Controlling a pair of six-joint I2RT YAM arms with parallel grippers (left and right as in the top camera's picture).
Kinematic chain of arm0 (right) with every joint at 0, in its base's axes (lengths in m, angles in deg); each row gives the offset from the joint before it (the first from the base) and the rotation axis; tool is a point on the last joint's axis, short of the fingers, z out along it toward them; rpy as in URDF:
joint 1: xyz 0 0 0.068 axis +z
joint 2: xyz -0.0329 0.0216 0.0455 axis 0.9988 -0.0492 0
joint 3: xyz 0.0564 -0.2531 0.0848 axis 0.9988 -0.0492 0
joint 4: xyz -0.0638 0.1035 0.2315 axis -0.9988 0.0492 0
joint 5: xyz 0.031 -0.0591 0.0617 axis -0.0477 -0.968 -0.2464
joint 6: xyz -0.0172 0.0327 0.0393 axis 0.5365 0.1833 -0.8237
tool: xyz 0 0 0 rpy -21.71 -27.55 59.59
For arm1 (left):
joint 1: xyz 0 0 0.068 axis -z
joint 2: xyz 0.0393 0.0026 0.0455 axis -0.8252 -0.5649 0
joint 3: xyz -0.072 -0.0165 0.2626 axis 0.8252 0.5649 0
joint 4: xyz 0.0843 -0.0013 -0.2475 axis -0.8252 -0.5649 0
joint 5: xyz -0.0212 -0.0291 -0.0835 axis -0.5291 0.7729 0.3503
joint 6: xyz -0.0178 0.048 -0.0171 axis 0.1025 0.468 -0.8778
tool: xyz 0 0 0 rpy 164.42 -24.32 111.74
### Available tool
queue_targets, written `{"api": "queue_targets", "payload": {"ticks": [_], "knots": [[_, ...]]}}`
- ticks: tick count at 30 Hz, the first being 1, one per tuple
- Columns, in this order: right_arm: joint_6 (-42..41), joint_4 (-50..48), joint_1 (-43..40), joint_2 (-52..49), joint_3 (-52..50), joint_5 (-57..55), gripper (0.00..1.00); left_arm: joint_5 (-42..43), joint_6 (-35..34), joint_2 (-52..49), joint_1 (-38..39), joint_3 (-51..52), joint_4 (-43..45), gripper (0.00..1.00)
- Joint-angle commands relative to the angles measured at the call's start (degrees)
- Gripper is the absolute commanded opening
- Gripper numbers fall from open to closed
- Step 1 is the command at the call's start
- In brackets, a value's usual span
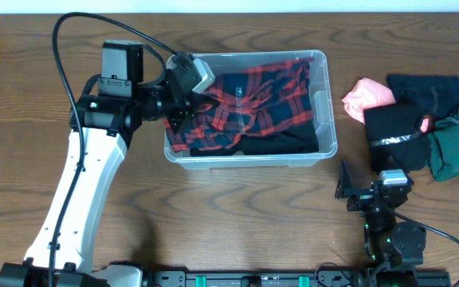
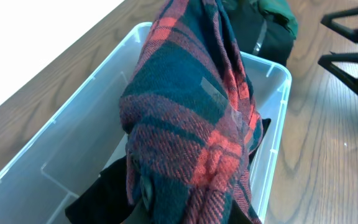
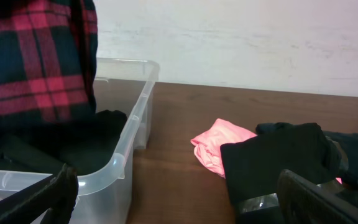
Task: Pack container
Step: 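Lift the plaid shirt with the left gripper and swing it over the bin, then lower the plaid shirt onto the pants in the bin and release it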
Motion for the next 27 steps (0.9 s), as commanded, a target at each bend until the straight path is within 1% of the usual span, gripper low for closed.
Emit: {"api": "queue_targets", "payload": {"ticks": [1, 10, 16, 17, 18, 19, 20, 22, 23, 25, 26, 27], "knots": [[-0.15, 0.15, -0.74, 0.31, -0.15, -0.15, 0.99, 1.38, 5.25, 0.48, 1.36, -1.14, -0.04, 0.06], [-0.15, 0.15, -0.74, 0.31, -0.15, -0.15, 0.99, 1.09, 5.77, 0.35, 4.63, -1.14, -0.04, 0.06], [-0.15, 0.15, -0.74, 0.31, -0.15, -0.15, 0.99, -2.29, 5.73, -1.27, 6.23, -1.09, -0.26, 0.06], [-0.15, 0.15, -0.74, 0.31, -0.15, -0.15, 0.99, -2.49, 5.70, -1.60, 6.34, -1.09, -0.28, 0.10], [-0.15, 0.15, -0.74, 0.31, -0.15, -0.15, 0.99, -2.49, 5.70, -1.97, 6.34, -1.09, -0.44, 0.22], [-0.15, 0.15, -0.74, 0.31, -0.15, -0.15, 0.99, -2.49, 5.68, -2.23, 6.34, -1.09, -0.48, 0.31], [-0.15, 0.15, -0.74, 0.31, -0.15, -0.15, 0.99, -2.49, 5.68, -2.40, 6.34, -1.09, -0.48, 0.43], [-0.15, 0.15, -0.74, 0.31, -0.15, -0.15, 0.99, -2.54, 5.70, -2.47, 6.34, -1.09, -0.46, 0.60], [-0.15, 0.15, -0.74, 0.31, -0.15, -0.17, 0.99, -2.54, 5.70, -2.47, 6.34, -1.09, -0.44, 0.74], [-0.15, 0.15, -0.74, 0.31, -0.15, -0.15, 0.99, -2.54, 5.70, -2.47, 6.34, -1.09, -0.26, 0.95], [-0.15, 0.15, -0.74, 0.31, -0.15, -0.15, 0.99, -2.54, 5.70, -2.47, 6.34, -1.09, -0.22, 0.98], [-0.15, 0.15, -0.74, 0.31, -0.15, -0.15, 0.99, -2.54, 5.70, -2.47, 6.34, -1.09, -0.20, 0.98]]}}
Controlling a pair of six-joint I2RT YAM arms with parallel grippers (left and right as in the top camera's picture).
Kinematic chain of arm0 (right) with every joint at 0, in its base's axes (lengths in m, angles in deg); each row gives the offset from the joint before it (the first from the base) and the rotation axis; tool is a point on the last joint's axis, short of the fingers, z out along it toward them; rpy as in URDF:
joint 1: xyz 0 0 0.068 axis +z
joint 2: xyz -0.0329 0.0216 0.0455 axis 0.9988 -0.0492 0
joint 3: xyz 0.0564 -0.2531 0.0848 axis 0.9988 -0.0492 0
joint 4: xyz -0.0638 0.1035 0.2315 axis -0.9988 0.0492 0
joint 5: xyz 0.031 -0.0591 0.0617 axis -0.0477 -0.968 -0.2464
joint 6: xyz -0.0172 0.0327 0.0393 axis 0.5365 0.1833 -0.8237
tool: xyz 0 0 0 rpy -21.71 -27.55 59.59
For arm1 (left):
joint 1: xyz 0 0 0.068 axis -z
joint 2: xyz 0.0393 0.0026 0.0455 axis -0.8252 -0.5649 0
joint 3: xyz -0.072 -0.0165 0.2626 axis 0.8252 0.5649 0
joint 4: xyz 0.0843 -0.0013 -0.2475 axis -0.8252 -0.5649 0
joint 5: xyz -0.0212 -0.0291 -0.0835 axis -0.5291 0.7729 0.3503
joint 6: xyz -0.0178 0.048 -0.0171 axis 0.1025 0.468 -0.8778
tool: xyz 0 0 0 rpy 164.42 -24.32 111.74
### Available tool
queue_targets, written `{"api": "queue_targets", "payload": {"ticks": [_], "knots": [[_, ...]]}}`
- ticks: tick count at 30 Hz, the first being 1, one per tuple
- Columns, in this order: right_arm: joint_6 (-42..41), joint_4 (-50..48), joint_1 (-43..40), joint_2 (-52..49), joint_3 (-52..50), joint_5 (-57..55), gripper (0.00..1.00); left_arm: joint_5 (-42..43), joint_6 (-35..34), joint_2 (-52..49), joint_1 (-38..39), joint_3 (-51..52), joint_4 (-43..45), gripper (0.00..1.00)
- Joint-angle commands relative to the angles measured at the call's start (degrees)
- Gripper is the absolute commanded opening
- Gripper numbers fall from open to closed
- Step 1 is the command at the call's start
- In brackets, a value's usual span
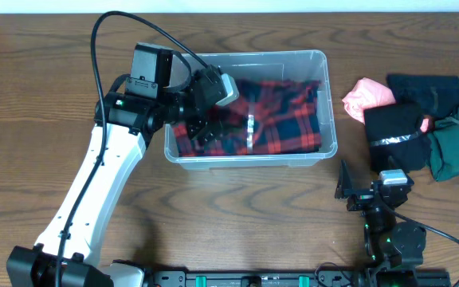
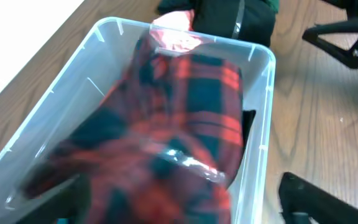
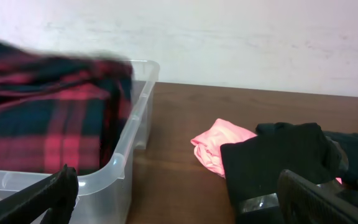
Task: Pack container
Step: 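Lower the plaid shirt onto the pants in the bin and release it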
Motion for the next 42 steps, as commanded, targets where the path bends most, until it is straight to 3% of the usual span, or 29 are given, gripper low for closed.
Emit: {"api": "queue_targets", "payload": {"ticks": [1, 7, 13, 16, 27, 29, 31, 33, 36, 42], "knots": [[-0.17, 0.17, -0.74, 0.31, -0.15, -0.17, 0.99, 0.24, 0.39, -0.07, 0.07, -1.09, 0.35, 0.98], [-0.17, 0.17, -0.74, 0.31, -0.15, -0.17, 0.99, 0.09, -2.62, -0.07, 0.09, -1.09, 4.13, 0.98], [-0.17, 0.17, -0.74, 0.31, -0.15, -0.17, 0.99, 0.09, -23.54, 0.00, 0.02, -1.09, 12.74, 0.98], [-0.17, 0.17, -0.74, 0.31, -0.15, -0.20, 0.99, -0.24, -26.95, 0.00, 0.11, -1.09, 13.73, 0.98], [-0.17, 0.17, -0.74, 0.31, -0.15, -0.17, 0.99, -27.93, -31.12, -0.57, 8.07, -1.09, 9.86, 0.99], [-0.17, 0.17, -0.74, 0.31, -0.15, -0.17, 0.99, -33.20, -34.03, -1.09, 10.36, -1.09, 10.08, 0.94], [-0.17, 0.17, -0.74, 0.31, -0.15, -0.17, 0.99, -38.97, -38.88, -1.64, 12.26, -1.11, 10.38, 0.82], [-0.17, 0.17, -0.74, 0.31, -0.15, -0.17, 0.99, -43.45, -45.75, -2.05, 13.62, -1.77, 10.40, 0.81], [-0.17, 0.17, -0.74, 0.31, -0.15, -0.17, 0.99, -43.56, -50.99, -2.69, 13.92, -5.03, 8.37, 0.81], [-0.17, 0.17, -0.74, 0.31, -0.15, -0.17, 0.99, -43.69, -51.41, -7.76, 13.90, -21.57, -6.32, 0.81]]}}
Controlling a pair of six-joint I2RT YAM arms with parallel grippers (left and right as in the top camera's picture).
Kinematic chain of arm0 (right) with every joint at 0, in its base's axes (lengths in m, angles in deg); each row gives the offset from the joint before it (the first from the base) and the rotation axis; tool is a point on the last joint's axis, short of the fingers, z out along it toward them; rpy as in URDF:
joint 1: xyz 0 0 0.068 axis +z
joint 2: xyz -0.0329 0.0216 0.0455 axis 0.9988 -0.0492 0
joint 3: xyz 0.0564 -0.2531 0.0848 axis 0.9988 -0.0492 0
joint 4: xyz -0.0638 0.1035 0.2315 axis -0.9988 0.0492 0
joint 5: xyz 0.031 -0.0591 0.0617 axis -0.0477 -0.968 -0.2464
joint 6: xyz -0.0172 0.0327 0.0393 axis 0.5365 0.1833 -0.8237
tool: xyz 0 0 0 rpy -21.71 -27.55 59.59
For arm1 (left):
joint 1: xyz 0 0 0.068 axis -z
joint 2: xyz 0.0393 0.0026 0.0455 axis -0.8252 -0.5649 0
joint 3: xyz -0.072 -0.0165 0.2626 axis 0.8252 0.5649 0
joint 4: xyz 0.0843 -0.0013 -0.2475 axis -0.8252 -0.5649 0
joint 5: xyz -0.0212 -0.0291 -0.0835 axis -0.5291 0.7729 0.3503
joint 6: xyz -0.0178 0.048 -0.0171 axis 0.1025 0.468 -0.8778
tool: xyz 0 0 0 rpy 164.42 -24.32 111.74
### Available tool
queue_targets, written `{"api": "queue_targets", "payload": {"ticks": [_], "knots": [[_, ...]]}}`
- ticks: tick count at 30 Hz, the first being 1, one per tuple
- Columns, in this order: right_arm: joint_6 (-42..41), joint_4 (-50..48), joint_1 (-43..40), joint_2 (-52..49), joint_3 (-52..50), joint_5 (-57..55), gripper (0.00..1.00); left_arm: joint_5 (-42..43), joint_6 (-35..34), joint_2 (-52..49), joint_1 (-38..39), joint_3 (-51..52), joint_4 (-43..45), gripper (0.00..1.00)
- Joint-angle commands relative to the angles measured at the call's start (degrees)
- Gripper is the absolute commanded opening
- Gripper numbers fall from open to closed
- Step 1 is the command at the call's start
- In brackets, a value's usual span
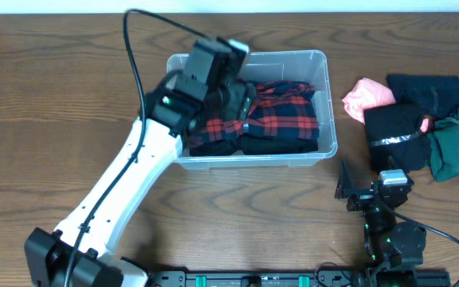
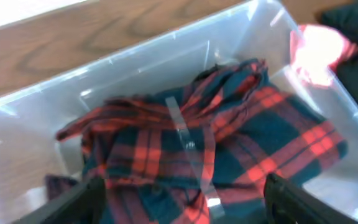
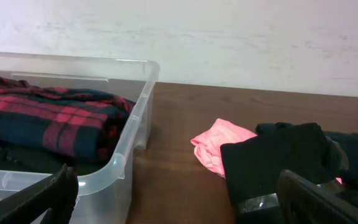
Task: Pack container
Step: 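Lower the plaid shirt onto the pants in the bin and release it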
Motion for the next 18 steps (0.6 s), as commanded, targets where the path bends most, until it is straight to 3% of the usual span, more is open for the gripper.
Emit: {"api": "queue_targets", "payload": {"ticks": [1, 6, 8, 15, 18], "knots": [[-0.17, 0.15, -0.74, 0.31, -0.15, -0.15, 0.99, -2.43, -2.73, -3.63, 0.02, -11.74, -6.91, 0.82], [-0.17, 0.15, -0.74, 0.31, -0.15, -0.15, 0.99, -3.93, -2.78, -13.81, 0.02, -29.83, -23.69, 0.83], [-0.17, 0.15, -0.74, 0.31, -0.15, -0.15, 0.99, -3.93, -2.82, -17.14, 0.04, -34.23, -28.83, 0.89], [-0.17, 0.15, -0.74, 0.31, -0.15, -0.15, 0.99, -1.16, -5.81, -24.96, 0.04, -36.00, -35.08, 0.93], [-0.17, 0.15, -0.74, 0.31, -0.15, -0.15, 0.99, 2.43, -5.97, -27.52, 0.24, -35.98, -35.78, 1.00]]}}
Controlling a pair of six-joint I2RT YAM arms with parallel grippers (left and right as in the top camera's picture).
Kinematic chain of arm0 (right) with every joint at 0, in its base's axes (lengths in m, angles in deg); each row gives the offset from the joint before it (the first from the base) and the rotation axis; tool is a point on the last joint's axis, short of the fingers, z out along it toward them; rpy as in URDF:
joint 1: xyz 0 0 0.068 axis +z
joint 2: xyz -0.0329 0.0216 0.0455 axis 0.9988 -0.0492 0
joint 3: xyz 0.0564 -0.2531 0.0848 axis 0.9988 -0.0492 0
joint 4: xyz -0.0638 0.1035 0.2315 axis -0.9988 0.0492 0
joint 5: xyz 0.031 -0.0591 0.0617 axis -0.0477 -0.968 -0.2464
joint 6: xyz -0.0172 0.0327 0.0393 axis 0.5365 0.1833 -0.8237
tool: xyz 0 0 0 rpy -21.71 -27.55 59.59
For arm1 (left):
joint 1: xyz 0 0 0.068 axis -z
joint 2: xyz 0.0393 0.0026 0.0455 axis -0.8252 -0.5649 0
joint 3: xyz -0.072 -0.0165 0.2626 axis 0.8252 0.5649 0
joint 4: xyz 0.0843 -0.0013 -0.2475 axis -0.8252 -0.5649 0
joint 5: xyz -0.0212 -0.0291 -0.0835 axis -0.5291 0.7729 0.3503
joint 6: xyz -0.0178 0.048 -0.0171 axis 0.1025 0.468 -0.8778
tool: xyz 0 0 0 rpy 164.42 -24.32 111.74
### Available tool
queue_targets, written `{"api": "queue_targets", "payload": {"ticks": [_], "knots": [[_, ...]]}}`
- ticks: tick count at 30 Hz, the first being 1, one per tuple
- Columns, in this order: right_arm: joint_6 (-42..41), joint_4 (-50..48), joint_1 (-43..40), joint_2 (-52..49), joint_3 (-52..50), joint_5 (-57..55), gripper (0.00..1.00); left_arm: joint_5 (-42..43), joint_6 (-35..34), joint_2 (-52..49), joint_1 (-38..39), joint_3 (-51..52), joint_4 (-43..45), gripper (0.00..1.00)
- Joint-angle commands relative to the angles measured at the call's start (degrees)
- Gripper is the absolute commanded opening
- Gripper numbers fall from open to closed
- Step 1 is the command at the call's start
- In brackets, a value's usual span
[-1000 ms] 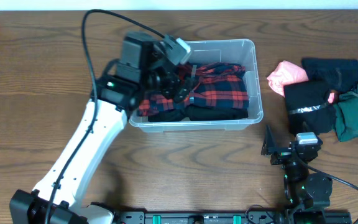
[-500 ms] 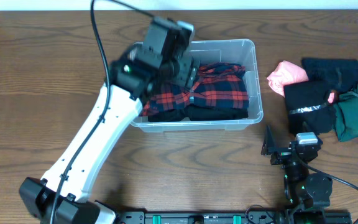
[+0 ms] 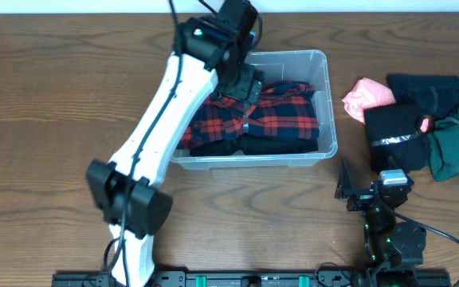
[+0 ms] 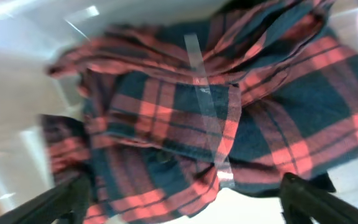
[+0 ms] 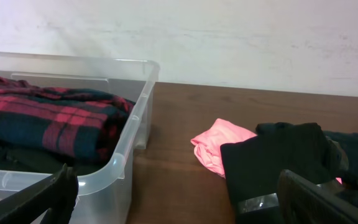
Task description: Pack container
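Observation:
A clear plastic container (image 3: 326,96) stands at the table's middle back. In it lies a red-and-dark plaid shirt (image 3: 287,112) (image 4: 229,118) (image 5: 48,121), on top of a black garment (image 3: 281,146). My left gripper (image 3: 244,82) (image 4: 185,214) hangs open over the shirt at the container's back left, with nothing between its fingers. The left wrist view is blurred. My right gripper (image 3: 351,185) (image 5: 179,214) stands open low over the table at the front right, empty.
A heap of clothes lies right of the container: a pink cloth (image 3: 367,95) (image 5: 219,149), a black garment (image 3: 397,129) (image 5: 278,165), a dark navy one (image 3: 429,86) and a green one (image 3: 457,148). The left arm (image 3: 162,135) crosses the container's left end.
My left arm has swung farther toward the table's back, and its open gripper now sits closer over the plaid shirt. The shirt and the right arm have not moved.
My left gripper first held the plaid shirt up over the container's left end. Then the shirt was spread across the container. Later it lay bunched inside, with the gripper open above it. Now the gripper is still open, nearer the shirt. The right arm stayed put.

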Motion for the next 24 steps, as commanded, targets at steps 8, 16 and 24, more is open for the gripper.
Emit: {"api": "queue_targets", "payload": {"ticks": [8, 16, 24], "knots": [[-0.15, 0.15, -0.74, 0.31, -0.15, -0.20, 0.99, 3.54, -5.90, -7.76, 3.34, 0.33, -1.79, 0.98], [-0.15, 0.15, -0.74, 0.31, -0.15, -0.17, 0.99, 4.17, -10.67, -17.81, 4.52, 0.35, -1.90, 0.98], [-0.15, 0.15, -0.74, 0.31, -0.15, -0.17, 0.99, 6.34, -10.91, -23.63, 4.52, 0.35, -1.88, 0.98]]}}
